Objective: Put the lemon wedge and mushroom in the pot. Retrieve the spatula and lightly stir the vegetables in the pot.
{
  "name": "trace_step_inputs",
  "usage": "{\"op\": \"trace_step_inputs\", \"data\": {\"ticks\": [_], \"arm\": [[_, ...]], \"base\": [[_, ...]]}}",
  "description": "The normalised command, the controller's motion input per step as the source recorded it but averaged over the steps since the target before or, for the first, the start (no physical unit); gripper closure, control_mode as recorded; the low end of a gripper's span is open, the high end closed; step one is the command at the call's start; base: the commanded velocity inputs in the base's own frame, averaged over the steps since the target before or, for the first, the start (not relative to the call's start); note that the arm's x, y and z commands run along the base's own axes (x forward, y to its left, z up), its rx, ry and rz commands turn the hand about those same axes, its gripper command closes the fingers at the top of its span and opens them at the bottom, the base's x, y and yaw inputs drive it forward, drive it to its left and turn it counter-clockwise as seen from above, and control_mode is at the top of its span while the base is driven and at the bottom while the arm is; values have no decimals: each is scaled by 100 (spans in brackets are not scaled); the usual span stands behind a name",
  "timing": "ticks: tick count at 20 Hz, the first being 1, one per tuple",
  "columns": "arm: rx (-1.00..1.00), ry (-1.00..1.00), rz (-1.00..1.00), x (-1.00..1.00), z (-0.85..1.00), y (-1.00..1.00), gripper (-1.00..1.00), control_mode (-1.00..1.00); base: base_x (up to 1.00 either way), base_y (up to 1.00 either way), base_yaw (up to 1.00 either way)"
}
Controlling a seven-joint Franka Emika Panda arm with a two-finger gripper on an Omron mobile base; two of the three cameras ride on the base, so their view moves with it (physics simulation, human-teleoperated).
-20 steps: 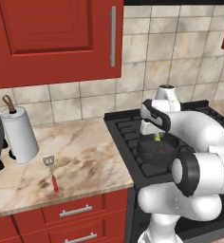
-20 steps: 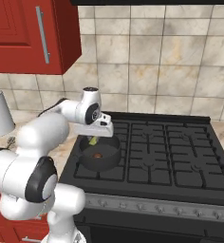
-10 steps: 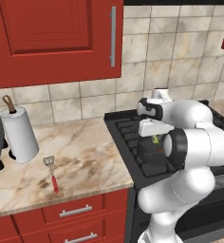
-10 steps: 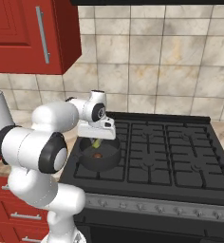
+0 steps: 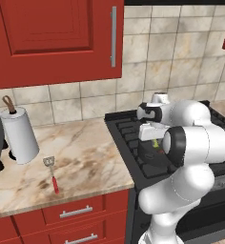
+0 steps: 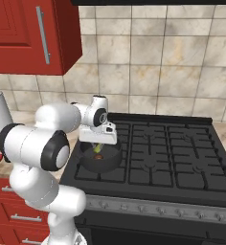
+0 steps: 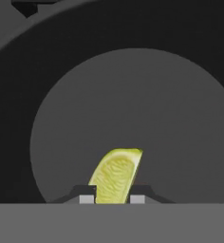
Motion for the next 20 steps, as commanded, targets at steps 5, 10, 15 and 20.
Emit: {"op": "trace_step_inputs", "data": {"ticks": [5,10,15,20], "arm": [[0,0,0,15,-4,0,100,-100],[0,1,0,4,-7,0,100,-100],[0,2,0,5,-24,0,100,-100],[0,1,0,0,-12,0,100,-100]], "base": [[0,0,0],[0,0,0],[0,0,0],[0,0,0]]}}
